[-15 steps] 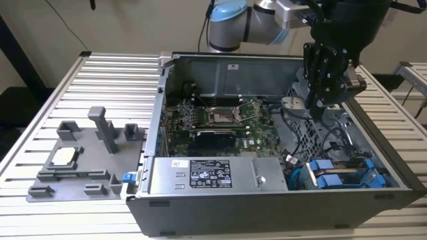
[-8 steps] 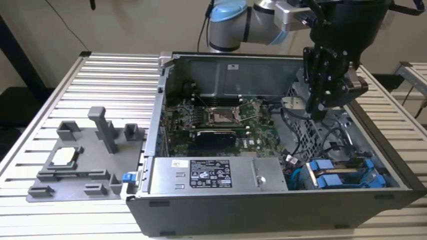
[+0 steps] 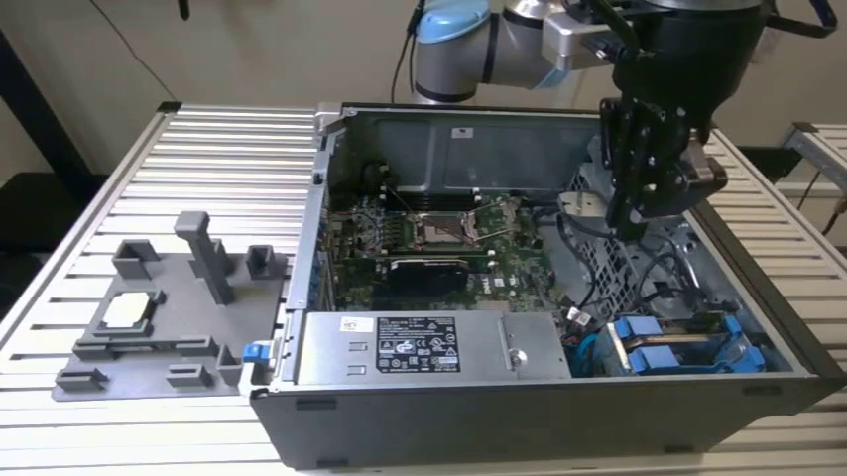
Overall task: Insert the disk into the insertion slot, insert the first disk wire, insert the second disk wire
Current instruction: 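Insert the first disk wire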
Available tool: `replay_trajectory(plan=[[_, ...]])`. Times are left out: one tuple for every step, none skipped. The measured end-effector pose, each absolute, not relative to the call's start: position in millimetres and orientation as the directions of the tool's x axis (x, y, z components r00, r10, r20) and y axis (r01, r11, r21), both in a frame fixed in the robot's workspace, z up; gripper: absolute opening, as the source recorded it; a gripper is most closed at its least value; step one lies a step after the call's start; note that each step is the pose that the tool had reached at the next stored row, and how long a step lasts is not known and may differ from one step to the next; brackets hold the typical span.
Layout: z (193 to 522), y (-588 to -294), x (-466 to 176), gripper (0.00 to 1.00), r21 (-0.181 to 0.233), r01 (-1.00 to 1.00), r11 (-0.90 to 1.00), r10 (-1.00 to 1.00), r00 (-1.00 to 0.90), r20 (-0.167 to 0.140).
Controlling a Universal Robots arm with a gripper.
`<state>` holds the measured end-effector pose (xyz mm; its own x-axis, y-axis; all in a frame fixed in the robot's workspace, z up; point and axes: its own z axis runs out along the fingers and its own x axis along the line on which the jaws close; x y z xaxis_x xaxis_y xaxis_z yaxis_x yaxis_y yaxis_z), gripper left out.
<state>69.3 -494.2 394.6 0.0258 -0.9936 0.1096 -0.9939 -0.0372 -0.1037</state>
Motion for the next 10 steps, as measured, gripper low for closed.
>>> replay_trajectory(plan=[[394.1,-494.2,69.4,0.27,-0.105,-0.994,-0.038,-0.994,0.026,0.109],[393.8,-494.2,69.4,0.27,-0.105,-0.994,-0.038,-0.994,0.027,0.109],[393.4,-494.2,69.4,0.27,-0.106,-0.994,-0.038,-0.994,0.027,0.109],[393.1,-494.2,69.3,0.27,-0.106,-0.994,-0.039,-0.994,0.027,0.11],[392.7,-494.3,69.3,0.27,-0.106,-0.994,-0.039,-0.994,0.027,0.11],[392.3,-494.3,69.2,0.27,-0.107,-0.994,-0.039,-0.994,0.027,0.11],[392.0,-494.3,68.9,0.24,-0.107,-0.993,-0.039,-0.994,0.027,0.11],[391.8,-494.3,68.6,0.24,-0.108,-0.993,-0.039,-0.994,0.027,0.11],[391.6,-494.3,68.3,0.24,-0.108,-0.993,-0.039,-0.994,0.027,0.11],[391.4,-494.3,67.9,0.18,-0.109,-0.993,-0.039,-0.994,0.027,0.11]])
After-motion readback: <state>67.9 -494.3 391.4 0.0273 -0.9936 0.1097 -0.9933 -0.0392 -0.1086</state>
